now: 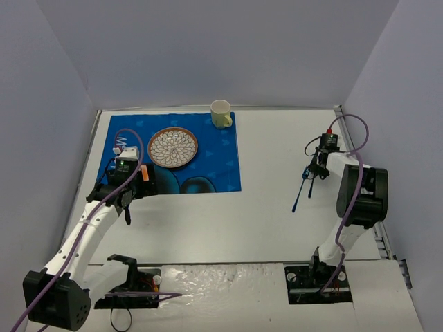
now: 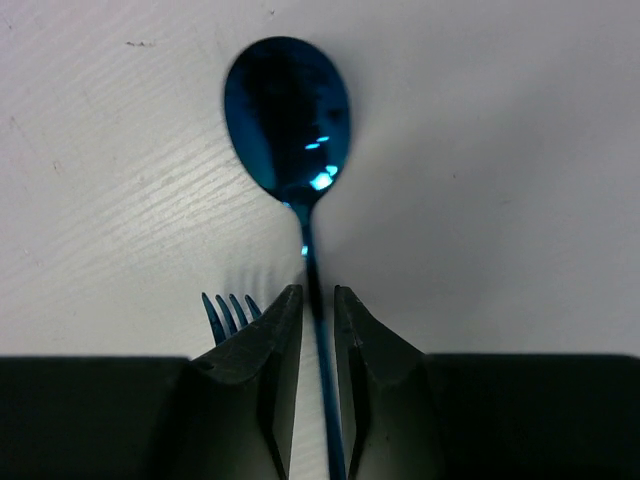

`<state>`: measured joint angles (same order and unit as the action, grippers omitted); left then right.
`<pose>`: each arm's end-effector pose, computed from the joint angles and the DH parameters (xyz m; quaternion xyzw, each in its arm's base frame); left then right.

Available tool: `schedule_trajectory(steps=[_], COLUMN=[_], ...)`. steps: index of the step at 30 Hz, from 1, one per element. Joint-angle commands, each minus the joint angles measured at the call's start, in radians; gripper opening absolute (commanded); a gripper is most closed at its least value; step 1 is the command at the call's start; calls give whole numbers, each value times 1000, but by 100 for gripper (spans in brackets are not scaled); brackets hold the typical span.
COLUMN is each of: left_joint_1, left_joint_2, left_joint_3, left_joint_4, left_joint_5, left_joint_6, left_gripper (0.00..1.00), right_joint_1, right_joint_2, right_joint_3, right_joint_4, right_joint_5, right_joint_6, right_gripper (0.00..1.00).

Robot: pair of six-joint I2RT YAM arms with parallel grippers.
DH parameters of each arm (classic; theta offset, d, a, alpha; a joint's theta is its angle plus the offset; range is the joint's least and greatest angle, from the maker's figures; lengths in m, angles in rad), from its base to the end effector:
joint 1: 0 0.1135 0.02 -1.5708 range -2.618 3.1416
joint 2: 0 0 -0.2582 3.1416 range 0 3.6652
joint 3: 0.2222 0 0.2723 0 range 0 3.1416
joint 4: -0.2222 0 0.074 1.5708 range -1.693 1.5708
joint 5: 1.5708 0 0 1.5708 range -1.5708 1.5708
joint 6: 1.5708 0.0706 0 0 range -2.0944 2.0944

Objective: Set the dinner table for one person

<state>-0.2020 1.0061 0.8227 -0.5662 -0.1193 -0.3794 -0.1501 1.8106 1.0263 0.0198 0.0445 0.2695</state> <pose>0.2558 -0.0438 0.2440 -0.1048 0.9095 -0.0618 0.3974 0.4109 -0.0653 0.1191 0.2001 0.8976 0.0030 0.3927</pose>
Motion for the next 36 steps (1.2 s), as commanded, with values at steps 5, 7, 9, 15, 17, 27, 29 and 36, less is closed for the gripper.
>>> schedule_trajectory(steps=[5, 7, 9, 15, 17, 27, 29, 36], left_joint_1=[-5, -5, -5, -5, -5, -7, -7, -7], left_joint_2=[-16, -17, -15, -14, -14, -10, -9, -7], left_joint_3=[46, 46, 46, 47, 47, 48, 47, 46], left_joint_4=[20, 21, 23, 24, 22, 20, 17, 15], left_joint_5=[-23, -21, -17, -17, -20, -30, -32, -34], left_joint_6=[-10, -10, -9, -9, -9, -18, -20, -23], left_gripper=[97, 97, 97, 97, 97, 97, 97, 97], right_joint_1=[-9, -4, 5, 150, 253, 609, 652, 753], right_joint_2=[6, -25, -54, -137, -123, 86, 137, 328], right_joint_3=[21, 36, 56, 200, 285, 588, 645, 845], right_joint_4=[-15, -37, -55, -142, -184, -219, -220, -245], right_joint_5=[48, 58, 65, 81, 103, 93, 95, 92], right_joint_6=[-40, -44, -44, -53, -40, 103, 122, 199], right_gripper=[0, 0, 0, 0, 0, 0, 0, 0])
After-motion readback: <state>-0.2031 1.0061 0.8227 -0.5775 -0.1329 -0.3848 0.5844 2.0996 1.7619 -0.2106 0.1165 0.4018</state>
